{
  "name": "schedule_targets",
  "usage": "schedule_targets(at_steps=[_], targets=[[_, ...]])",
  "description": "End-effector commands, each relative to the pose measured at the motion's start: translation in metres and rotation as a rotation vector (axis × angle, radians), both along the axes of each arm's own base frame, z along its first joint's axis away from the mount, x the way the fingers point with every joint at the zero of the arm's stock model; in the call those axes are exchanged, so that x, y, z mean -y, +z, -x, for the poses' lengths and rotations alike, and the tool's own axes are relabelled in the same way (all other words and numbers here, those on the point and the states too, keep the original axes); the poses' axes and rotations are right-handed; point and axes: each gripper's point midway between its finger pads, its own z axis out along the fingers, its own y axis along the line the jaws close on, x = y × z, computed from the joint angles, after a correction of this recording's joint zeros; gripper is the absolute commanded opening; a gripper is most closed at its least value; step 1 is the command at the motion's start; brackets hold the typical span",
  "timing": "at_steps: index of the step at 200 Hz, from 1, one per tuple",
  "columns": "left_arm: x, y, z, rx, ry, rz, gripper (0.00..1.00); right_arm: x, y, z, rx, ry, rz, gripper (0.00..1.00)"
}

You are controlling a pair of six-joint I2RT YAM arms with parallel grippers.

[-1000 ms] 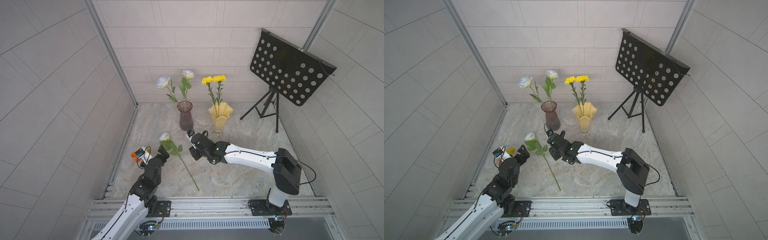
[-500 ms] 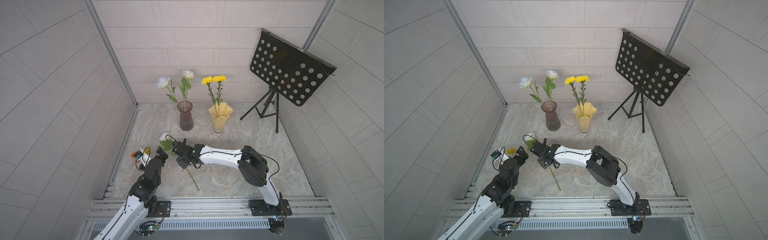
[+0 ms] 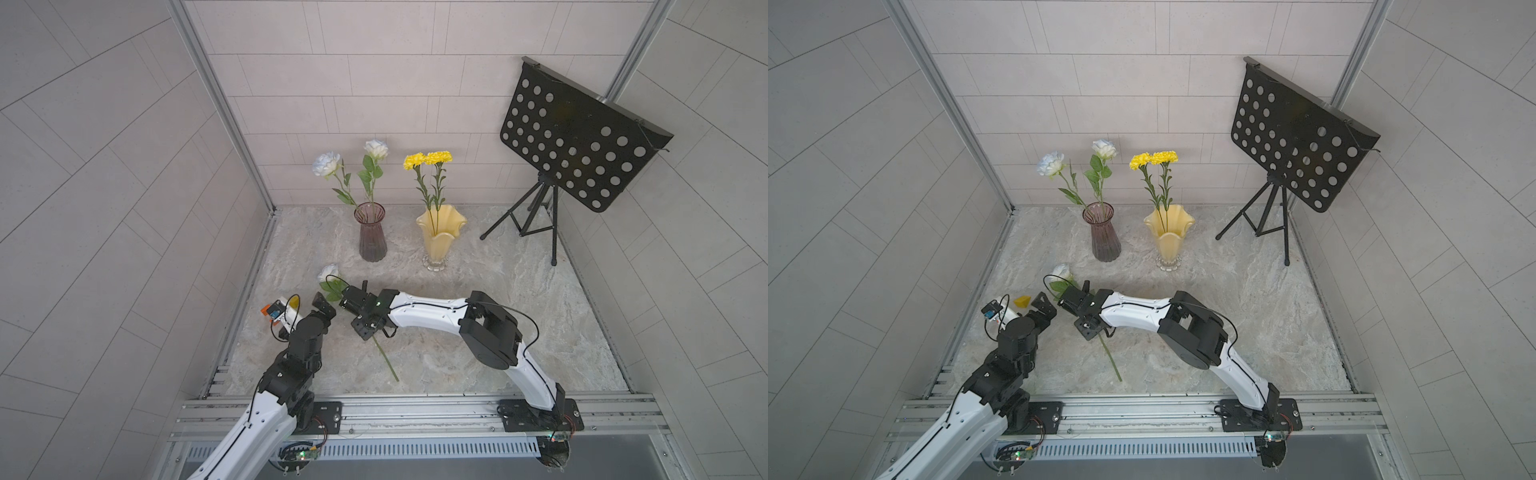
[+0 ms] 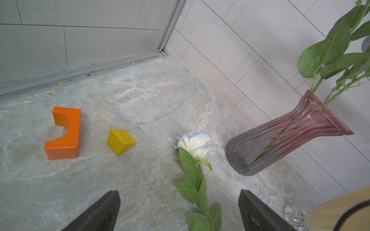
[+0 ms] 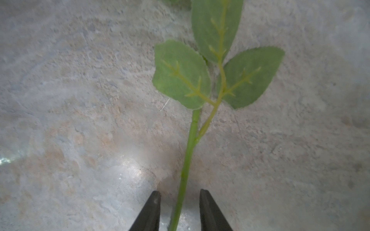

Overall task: Arrange the flowers in different vases according to their colors
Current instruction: Pick up the flower at the center of the board.

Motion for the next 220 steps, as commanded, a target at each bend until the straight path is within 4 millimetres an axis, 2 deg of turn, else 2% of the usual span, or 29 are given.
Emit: schedule_targets(at_steps=[1,22,44,63,82,107,153,188,220], targets=[[-0.003,0.000,0.001,0.001,0.011,-0.008,1.00,0.004,-0.015,0.001,-0.024,-0.011,0.035,0.32],[-0.003,-0.001,0.002,0.001,0.012,-0.008,1.00,0.008,-0.020,0.000,-0.039,-0.026,0.040,0.26],[-0.003,-0.001,0.001,0.002,0.010,-0.007,1.00,0.014,-0.021,-0.003,-0.056,-0.046,0.044,0.12],[-0.002,-0.001,0.001,0.004,0.007,-0.007,1.00,0.019,-0.018,-0.004,-0.052,-0.057,0.057,0.04],[-0.002,-0.001,0.001,0.003,0.005,-0.009,1.00,0.024,-0.011,-0.005,-0.043,-0.070,0.066,0.00],[-0.002,-0.001,0.001,0.002,0.005,-0.009,1.00,0.032,0.004,-0.009,-0.008,-0.083,0.071,0.00],[-0.002,-0.001,0.001,0.004,0.005,-0.008,1.00,0.049,0.053,-0.019,0.091,-0.116,0.013,0.00],[-0.001,0.000,0.001,0.010,-0.007,-0.010,1.00,0.060,0.105,-0.025,0.163,-0.139,-0.096,0.00],[0.004,0.001,-0.001,0.023,-0.035,-0.005,1.00,0.079,0.150,-0.032,0.251,-0.173,-0.176,0.00]])
